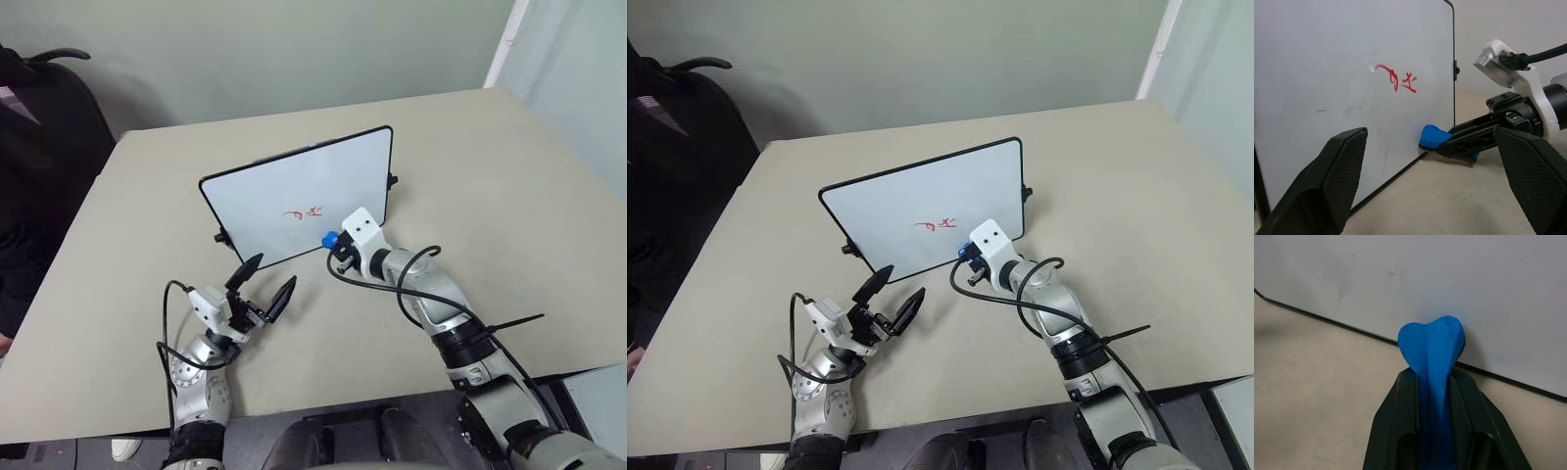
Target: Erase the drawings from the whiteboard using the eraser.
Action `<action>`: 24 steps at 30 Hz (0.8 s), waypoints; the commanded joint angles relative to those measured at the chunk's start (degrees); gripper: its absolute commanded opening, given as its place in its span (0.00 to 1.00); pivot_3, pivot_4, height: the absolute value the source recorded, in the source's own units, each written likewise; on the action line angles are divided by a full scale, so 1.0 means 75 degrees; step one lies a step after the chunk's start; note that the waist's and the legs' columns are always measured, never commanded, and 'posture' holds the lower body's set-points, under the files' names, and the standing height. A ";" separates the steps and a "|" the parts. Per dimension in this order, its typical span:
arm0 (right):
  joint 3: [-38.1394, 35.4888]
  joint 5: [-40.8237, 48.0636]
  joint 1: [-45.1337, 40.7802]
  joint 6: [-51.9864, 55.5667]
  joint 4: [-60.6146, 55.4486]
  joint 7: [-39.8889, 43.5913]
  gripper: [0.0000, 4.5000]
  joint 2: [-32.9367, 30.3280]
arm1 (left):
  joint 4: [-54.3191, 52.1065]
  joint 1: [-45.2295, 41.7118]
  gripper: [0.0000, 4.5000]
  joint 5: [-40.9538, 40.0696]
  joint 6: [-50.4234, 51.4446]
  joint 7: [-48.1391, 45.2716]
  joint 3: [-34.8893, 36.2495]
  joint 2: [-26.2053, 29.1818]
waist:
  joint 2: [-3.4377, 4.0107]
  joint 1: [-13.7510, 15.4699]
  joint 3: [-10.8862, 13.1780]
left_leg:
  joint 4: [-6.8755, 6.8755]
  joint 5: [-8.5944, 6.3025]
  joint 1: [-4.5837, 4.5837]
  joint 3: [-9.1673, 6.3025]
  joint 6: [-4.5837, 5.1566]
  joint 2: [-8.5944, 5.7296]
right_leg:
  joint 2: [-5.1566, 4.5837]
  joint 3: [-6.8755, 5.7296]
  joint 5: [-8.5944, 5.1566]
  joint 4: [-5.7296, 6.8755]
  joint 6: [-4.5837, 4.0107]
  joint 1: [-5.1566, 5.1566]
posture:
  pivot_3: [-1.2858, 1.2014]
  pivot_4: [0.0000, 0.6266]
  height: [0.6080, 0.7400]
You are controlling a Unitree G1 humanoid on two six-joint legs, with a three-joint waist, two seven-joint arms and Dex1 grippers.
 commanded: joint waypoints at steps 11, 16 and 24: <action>-0.0885 0.0659 -0.1526 0.0535 -0.1727 -0.0141 0.11 0.0470 | 0.0523 0.0137 1.00 -0.0166 -0.0092 0.0004 -0.0199 -0.0312 | 0.0005 -0.0002 -0.0002 | 0.0003 0.0001 0.0001 0.0003 0.0003 -0.0001 | -0.0001 -0.0001 -0.0010 0.0001 -0.0021 -0.0001 | 0.52 0.24 1.00; -0.0554 0.0426 -0.1117 0.0282 -0.1298 -0.0102 0.11 0.0354 | 0.0531 0.0133 1.00 -0.0175 -0.0091 0.0010 -0.0193 -0.0325 | 0.0005 -0.0002 -0.0003 | 0.0002 0.0002 0.0001 0.0002 0.0002 -0.0001 | -0.0002 -0.0003 -0.0009 0.0001 -0.0019 0.0000 | 0.52 0.24 1.00; 0.0061 0.0118 -0.0267 -0.0077 -0.0722 -0.0096 0.11 0.0309 | 0.0463 0.0182 1.00 -0.0184 -0.0102 0.0016 -0.0185 -0.0304 | 0.0005 -0.0002 -0.0002 | 0.0005 0.0003 0.0004 0.0003 0.0001 -0.0002 | -0.0005 -0.0002 0.0003 0.0002 0.0002 0.0004 | 0.52 0.24 1.00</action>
